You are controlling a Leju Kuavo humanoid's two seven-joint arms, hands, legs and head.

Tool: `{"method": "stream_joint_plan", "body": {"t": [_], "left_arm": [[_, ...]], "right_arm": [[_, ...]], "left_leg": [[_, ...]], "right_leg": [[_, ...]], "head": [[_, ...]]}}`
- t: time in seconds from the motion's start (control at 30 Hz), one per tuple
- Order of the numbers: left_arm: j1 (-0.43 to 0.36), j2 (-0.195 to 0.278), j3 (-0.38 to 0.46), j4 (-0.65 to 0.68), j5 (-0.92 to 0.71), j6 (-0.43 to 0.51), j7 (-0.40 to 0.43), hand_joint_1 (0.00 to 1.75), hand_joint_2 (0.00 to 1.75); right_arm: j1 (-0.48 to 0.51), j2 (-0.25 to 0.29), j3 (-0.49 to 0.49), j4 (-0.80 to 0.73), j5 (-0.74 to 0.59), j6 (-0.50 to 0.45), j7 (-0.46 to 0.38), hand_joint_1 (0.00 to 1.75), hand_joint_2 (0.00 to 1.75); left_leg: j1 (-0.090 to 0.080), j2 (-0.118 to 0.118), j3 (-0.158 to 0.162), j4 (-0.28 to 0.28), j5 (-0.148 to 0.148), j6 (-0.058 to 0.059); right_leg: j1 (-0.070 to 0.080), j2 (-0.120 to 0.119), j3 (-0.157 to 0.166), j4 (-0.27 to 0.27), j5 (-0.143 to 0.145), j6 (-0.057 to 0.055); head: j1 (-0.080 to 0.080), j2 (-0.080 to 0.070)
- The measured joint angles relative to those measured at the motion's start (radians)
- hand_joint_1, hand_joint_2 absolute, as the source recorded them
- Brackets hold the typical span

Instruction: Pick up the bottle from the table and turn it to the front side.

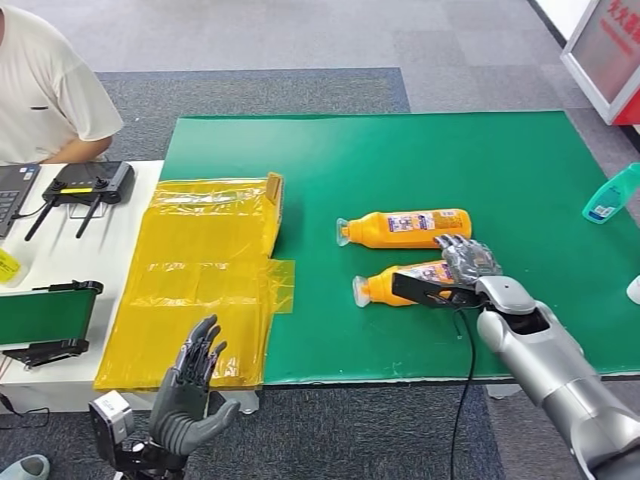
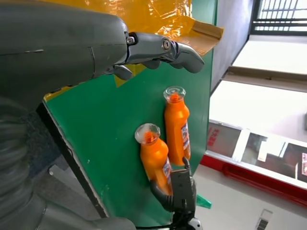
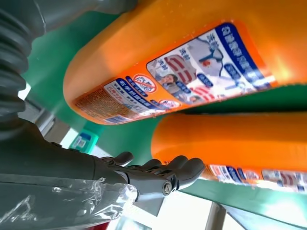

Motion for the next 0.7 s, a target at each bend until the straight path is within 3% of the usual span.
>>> {"method": "stream_joint_plan", "body": {"t": [0.7], "left_arm": [[-0.01, 0.027, -0.013, 0.022, 0.014, 0.0, 0.001, 0.0, 1.75]], "right_arm": [[-0.097, -0.012, 0.165, 0.174, -0.007, 0.061, -0.069, 0.0, 1.75]], "left_leg": [[0.0, 0.0, 0.0, 0.0, 0.0, 0.0]], "right_leg": [[0.0, 0.0, -0.001, 0.0, 0.0, 0.0]], "head": [[0.0, 0.0]]}}
